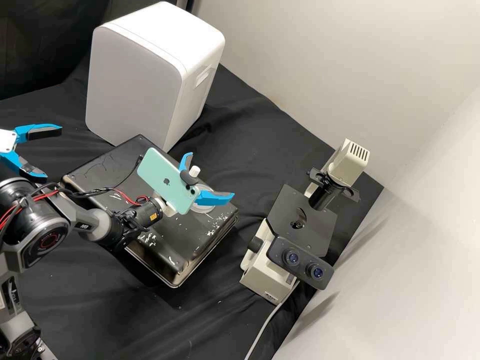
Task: Place the petri dish on the microscope
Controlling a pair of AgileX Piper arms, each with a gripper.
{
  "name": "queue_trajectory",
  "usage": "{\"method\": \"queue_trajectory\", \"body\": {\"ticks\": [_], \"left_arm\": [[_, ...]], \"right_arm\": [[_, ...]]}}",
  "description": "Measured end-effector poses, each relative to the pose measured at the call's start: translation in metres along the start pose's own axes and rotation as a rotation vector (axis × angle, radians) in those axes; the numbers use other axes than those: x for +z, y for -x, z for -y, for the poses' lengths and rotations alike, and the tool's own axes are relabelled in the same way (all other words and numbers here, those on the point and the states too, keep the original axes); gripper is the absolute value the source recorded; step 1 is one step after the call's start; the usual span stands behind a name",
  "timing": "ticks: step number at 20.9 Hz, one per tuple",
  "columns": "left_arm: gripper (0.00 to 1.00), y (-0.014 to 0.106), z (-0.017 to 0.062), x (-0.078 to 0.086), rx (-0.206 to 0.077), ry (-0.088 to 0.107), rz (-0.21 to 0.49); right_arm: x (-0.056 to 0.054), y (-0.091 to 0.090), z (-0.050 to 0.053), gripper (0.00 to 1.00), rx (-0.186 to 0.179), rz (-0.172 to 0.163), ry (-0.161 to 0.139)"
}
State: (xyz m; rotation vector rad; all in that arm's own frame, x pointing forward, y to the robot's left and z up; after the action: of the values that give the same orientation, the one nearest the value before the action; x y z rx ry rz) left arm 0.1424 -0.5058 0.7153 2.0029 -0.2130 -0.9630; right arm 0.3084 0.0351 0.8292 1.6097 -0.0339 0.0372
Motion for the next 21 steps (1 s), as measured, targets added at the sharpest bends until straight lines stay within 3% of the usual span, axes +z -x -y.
{"method": "queue_trajectory", "body": {"ticks": [4,7,10,17,21], "left_arm": [[1.0,0.0,0.0006,0.001,-0.01,-0.001,0.024],[1.0,0.0,0.0006,0.001,-0.011,0.012,0.025],[1.0,0.0,0.0006,0.001,-0.011,0.014,0.025],[1.0,0.0,0.0006,0.001,-0.011,0.014,0.025],[1.0,0.0,0.0006,0.001,-0.011,0.014,0.025]], "right_arm": [[0.0,0.0,0.0,1.0,0.0,0.0,0.0],[0.0,0.0,0.0,1.0,0.0,0.0,0.0],[0.001,0.002,0.001,1.0,0.002,-0.002,-0.005],[0.022,0.032,0.015,1.0,-0.041,0.016,-0.017],[0.03,0.045,0.02,1.0,-0.047,0.021,-0.017]]}}
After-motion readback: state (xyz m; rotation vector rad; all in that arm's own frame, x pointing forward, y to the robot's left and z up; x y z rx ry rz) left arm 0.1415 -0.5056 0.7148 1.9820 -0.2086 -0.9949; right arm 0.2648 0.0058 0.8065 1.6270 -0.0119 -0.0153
